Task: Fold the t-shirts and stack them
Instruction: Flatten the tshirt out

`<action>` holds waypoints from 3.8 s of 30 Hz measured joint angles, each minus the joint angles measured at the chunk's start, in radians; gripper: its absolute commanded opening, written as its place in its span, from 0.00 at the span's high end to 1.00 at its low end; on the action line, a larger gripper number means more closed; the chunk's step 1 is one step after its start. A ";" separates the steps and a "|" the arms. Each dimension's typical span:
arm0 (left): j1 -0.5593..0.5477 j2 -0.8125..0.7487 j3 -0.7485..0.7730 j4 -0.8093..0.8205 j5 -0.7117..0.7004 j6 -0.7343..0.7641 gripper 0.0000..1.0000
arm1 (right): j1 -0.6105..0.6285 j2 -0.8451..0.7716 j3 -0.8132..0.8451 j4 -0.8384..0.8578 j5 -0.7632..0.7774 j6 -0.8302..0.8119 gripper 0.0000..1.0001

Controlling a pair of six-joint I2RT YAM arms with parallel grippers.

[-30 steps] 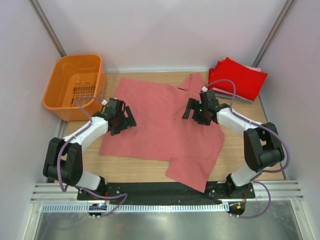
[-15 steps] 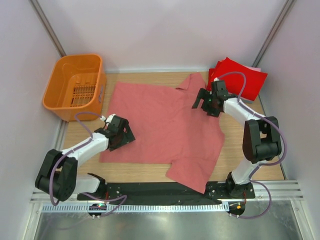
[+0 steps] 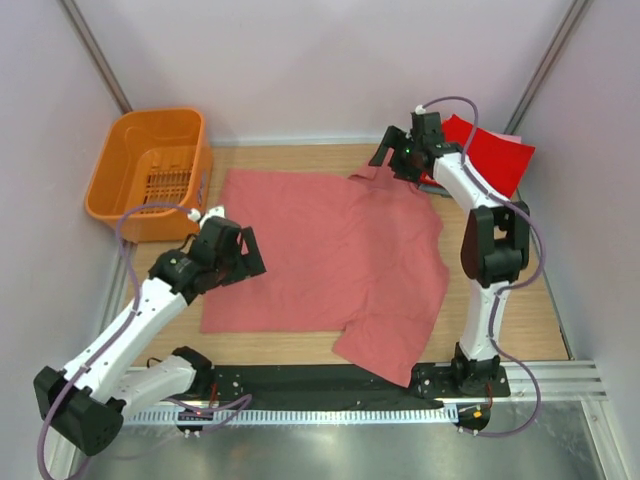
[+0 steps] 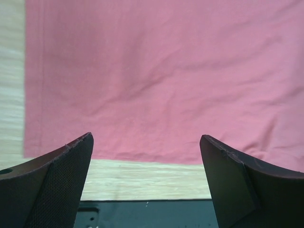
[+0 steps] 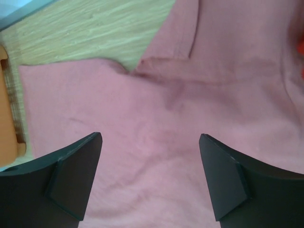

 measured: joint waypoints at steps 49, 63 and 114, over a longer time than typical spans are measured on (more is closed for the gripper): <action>0.016 -0.657 -0.035 -0.055 -0.157 0.228 0.01 | 0.028 0.603 0.579 -0.051 0.034 0.027 0.64; 0.031 -0.657 -0.035 -0.055 -0.156 0.228 0.02 | 0.039 0.638 0.614 -0.006 0.005 0.045 0.96; 0.505 -0.279 -0.184 -0.198 0.276 -0.118 0.06 | 0.286 -1.012 -0.942 0.159 0.151 0.084 0.00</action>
